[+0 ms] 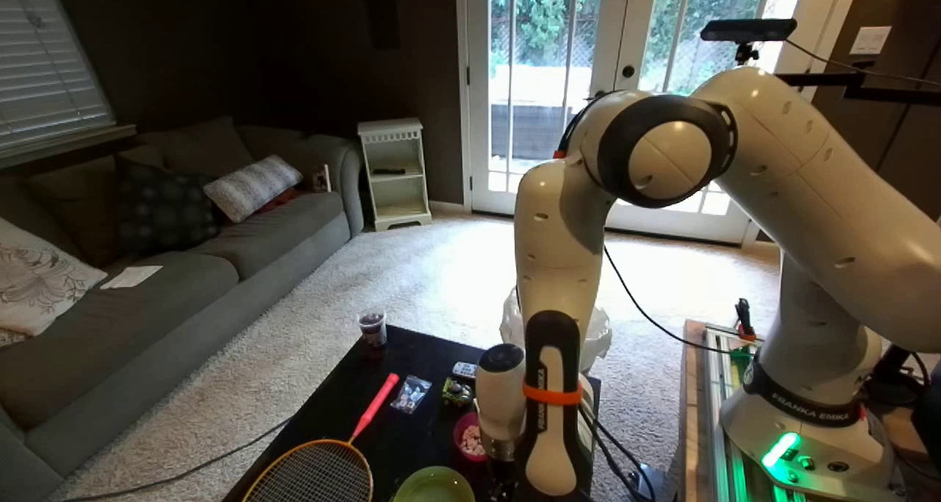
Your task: Turn the yellow object to the left
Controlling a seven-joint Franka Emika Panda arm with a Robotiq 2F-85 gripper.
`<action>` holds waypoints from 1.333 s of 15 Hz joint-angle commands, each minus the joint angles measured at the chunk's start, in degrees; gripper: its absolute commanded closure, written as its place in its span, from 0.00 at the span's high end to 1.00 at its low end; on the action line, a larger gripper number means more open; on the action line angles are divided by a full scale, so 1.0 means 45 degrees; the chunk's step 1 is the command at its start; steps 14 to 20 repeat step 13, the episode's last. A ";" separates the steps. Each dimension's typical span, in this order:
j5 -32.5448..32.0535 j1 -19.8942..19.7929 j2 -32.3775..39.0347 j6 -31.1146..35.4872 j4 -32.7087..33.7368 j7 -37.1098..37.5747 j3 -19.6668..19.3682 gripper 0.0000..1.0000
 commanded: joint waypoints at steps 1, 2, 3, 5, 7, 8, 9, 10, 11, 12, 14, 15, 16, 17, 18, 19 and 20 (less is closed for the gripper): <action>-0.0233 -0.1142 -0.1676 -0.2170 -0.0926 0.0122 0.0861 1.00; -0.0153 -0.1322 -0.1920 -0.2676 -0.0977 0.0150 0.1011 1.00; -0.0086 -0.1505 -0.2152 -0.3188 -0.1034 0.0128 0.1184 1.00; -0.0137 -0.1355 -0.1606 -0.2958 -0.0546 0.0071 0.0996 1.00; -0.0119 -0.1408 -0.1759 -0.3119 -0.0559 0.0059 0.1035 1.00; -0.0121 -0.1408 -0.1728 -0.3115 -0.0557 0.0061 0.1022 1.00; -0.0122 -0.1408 -0.1694 -0.3114 -0.0553 0.0062 0.1015 1.00; -0.0123 -0.1408 -0.1672 -0.3113 -0.0554 0.0062 0.1013 1.00; -0.0123 -0.1408 -0.1665 -0.3113 -0.0553 0.0062 0.1012 1.00; -0.0123 -0.1407 -0.1663 -0.3112 -0.0549 0.0063 0.1012 1.00; -0.0123 -0.1407 -0.1663 -0.3112 -0.0549 0.0062 0.1011 1.00; -0.0123 -0.1407 -0.1663 -0.3112 -0.0549 0.0062 0.1011 1.00; -0.0123 -0.1407 -0.1663 -0.3112 -0.0549 0.0062 0.1011 1.00; -0.0123 -0.1407 -0.1663 -0.3112 -0.0549 0.0062 0.1011 1.00; -0.0123 -0.1407 -0.1663 -0.3112 -0.0549 0.0062 0.1011 1.00; -0.0123 -0.1407 -0.1663 -0.3112 -0.0549 0.0062 0.1011 1.00; -0.0123 -0.1407 -0.1663 -0.3112 -0.0549 0.0062 0.1011 1.00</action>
